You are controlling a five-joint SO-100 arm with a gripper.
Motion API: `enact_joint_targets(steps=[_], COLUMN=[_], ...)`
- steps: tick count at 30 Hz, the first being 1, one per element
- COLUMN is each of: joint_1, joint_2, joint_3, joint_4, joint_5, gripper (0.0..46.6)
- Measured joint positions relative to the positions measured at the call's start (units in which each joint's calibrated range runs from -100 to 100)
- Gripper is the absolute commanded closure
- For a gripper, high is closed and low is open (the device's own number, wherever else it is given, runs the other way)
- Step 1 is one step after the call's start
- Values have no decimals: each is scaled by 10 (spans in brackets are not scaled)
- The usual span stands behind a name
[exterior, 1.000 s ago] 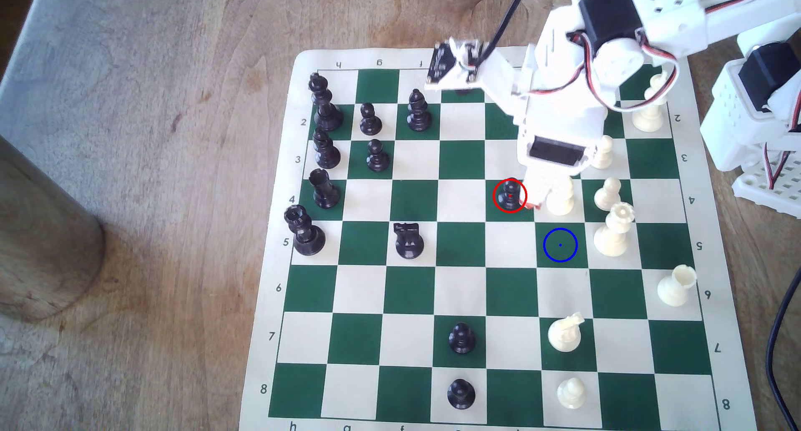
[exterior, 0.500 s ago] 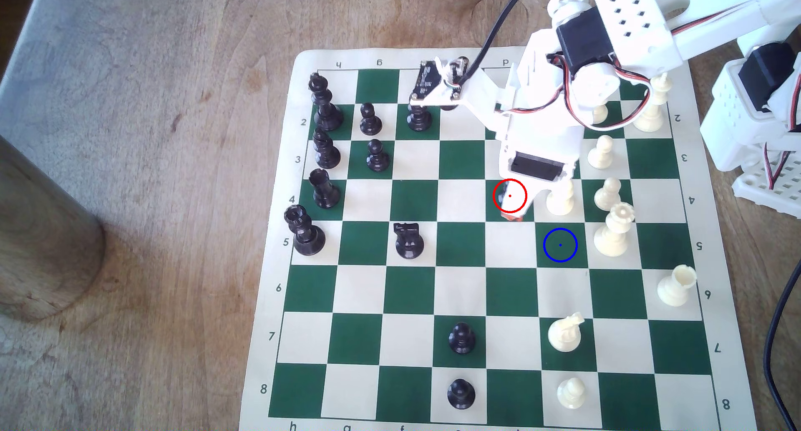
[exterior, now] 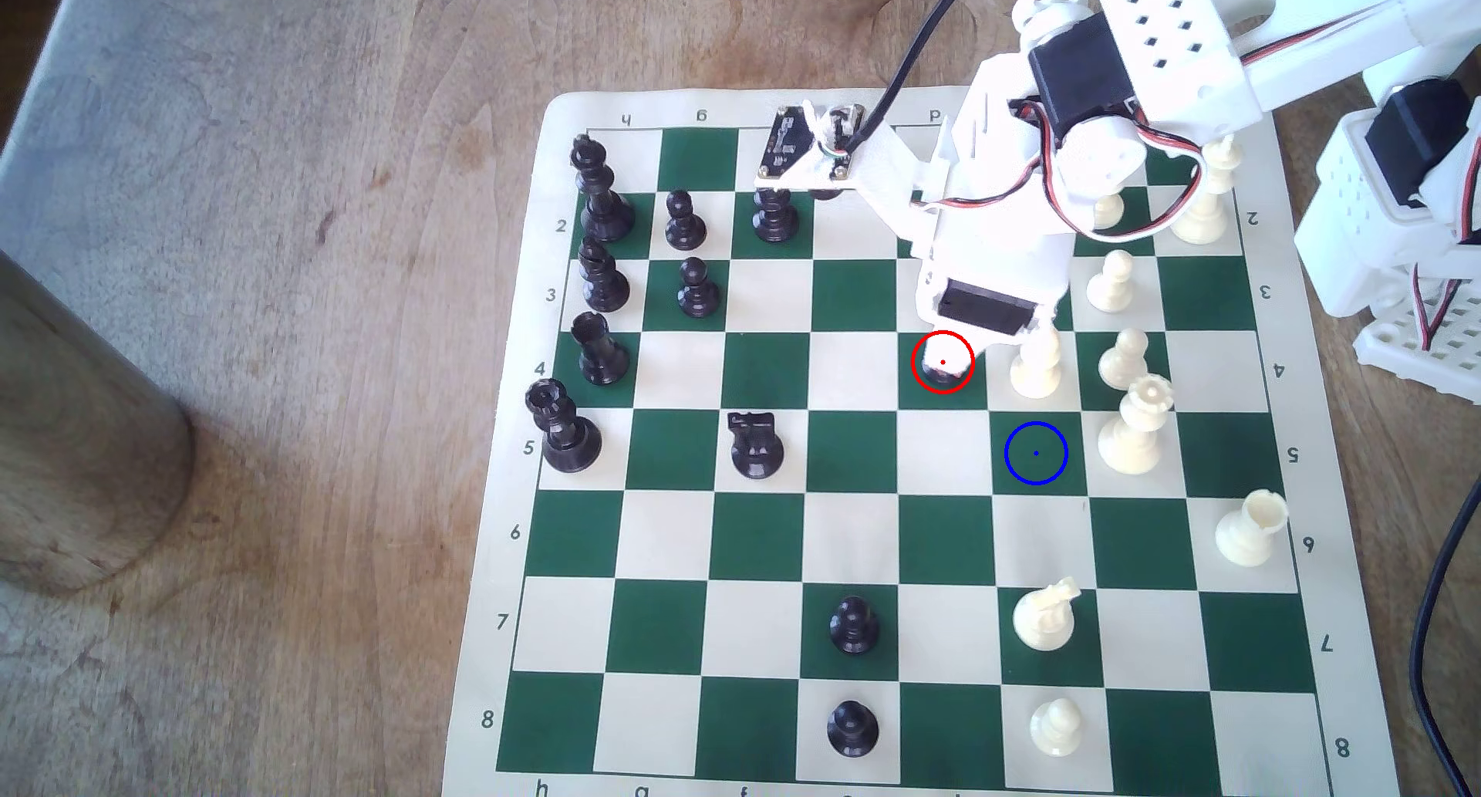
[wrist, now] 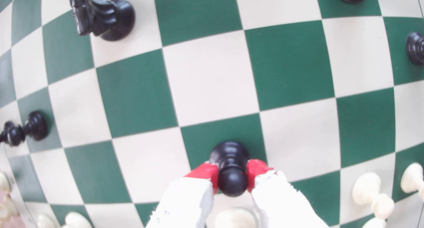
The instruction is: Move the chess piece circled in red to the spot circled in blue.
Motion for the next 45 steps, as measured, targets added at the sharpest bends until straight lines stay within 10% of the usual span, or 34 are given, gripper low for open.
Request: enact_joint_targets(steps=[13,23,45], joint_1=[13,-77,-138], joint_2=[-101,-214,-142], joint_3=[0,62,101], joint_4=[-13,33,45], joint_5=[-17,-17,-7], gripper=[433,432,431])
